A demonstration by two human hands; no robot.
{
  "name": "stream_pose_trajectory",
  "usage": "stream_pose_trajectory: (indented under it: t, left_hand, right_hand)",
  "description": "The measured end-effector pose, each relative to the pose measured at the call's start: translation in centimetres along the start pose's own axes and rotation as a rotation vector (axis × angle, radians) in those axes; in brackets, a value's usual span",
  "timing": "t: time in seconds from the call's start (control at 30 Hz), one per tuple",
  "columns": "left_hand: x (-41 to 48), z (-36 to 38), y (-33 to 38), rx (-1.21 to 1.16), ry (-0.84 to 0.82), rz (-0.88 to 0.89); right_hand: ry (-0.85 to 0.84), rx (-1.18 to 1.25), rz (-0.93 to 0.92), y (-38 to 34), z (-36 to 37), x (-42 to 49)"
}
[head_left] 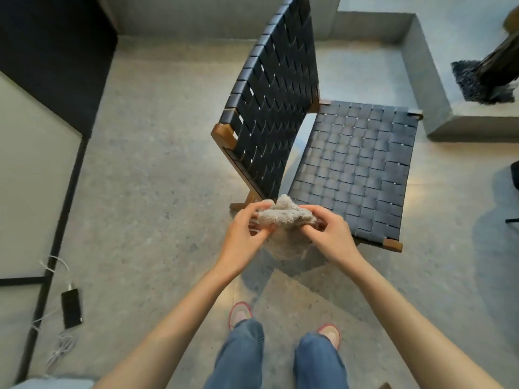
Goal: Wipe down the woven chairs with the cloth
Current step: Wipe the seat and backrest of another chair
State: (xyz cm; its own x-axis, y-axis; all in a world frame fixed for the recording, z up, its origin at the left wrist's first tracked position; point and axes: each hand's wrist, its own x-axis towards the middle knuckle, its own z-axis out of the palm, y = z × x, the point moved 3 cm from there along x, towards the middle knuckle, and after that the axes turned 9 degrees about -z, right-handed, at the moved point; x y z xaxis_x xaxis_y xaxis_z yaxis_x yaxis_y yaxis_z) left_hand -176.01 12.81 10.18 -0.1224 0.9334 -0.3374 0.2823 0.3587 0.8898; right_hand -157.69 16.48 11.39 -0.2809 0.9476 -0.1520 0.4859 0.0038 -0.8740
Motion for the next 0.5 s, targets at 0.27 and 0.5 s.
stream_pose_trajectory:
  t: [0.27, 0.5]
  left_hand:
    - [-1.8, -11.3, 6.2, 0.138, 0.044, 0.118]
    - [3.1, -19.4, 7.6, 0.179, 0.166, 0.095]
  right_hand:
    - [-0.036, -0.174, -0.128, -11.4, 1.4, 0.7]
    - [0.03, -0.256, -0.296, -16.8, 5.4, 7.2]
